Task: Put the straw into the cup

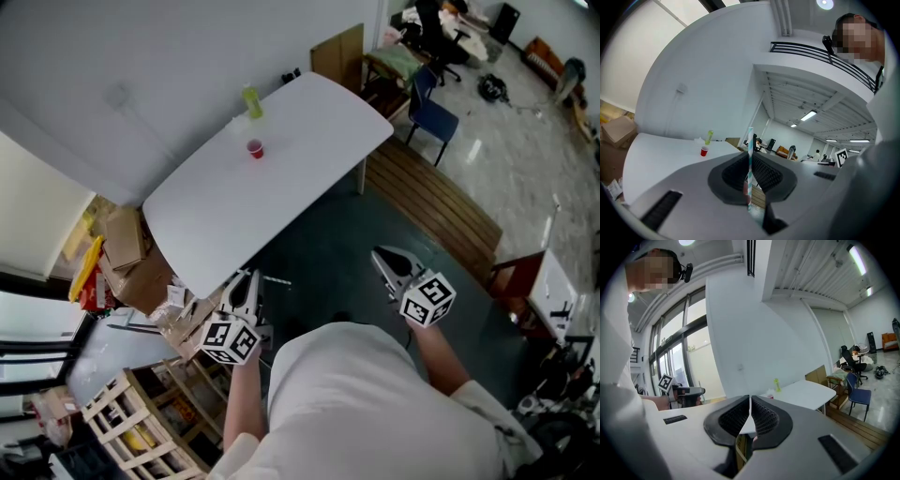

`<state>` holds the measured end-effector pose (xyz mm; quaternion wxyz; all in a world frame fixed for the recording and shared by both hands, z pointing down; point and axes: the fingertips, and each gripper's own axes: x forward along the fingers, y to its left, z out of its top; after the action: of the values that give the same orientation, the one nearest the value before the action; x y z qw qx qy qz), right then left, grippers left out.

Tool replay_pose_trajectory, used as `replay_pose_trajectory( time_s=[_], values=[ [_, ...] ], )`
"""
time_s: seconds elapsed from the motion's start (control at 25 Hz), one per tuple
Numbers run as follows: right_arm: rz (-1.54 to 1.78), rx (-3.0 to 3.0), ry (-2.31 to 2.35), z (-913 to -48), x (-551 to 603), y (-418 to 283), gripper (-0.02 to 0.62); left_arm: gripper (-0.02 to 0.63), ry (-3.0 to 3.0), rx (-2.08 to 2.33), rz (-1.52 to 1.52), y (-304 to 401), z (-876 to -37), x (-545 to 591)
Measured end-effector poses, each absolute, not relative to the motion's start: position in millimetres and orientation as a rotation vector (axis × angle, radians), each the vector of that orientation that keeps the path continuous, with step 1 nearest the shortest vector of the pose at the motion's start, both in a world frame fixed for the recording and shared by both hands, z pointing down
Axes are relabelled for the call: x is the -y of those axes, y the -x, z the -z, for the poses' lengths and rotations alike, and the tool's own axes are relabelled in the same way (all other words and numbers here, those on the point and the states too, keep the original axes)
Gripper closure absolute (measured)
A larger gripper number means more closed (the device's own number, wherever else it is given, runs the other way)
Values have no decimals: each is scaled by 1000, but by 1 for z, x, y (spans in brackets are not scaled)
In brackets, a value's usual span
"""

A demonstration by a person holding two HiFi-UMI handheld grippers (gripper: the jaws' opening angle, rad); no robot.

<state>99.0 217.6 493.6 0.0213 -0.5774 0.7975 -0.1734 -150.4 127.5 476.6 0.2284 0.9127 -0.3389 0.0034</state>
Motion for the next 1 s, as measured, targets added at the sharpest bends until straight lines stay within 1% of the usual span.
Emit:
replay_pose_trajectory(
  time_s=[0.56, 1.0],
  values=[
    [551, -2535, 1719, -503, -217, -128, 555, 583, -2481, 1019, 19, 129, -477, -130],
    [582, -2524, 1746, -512, -180, -134, 555, 583, -2478, 1024, 23, 128, -481, -84]
  ],
)
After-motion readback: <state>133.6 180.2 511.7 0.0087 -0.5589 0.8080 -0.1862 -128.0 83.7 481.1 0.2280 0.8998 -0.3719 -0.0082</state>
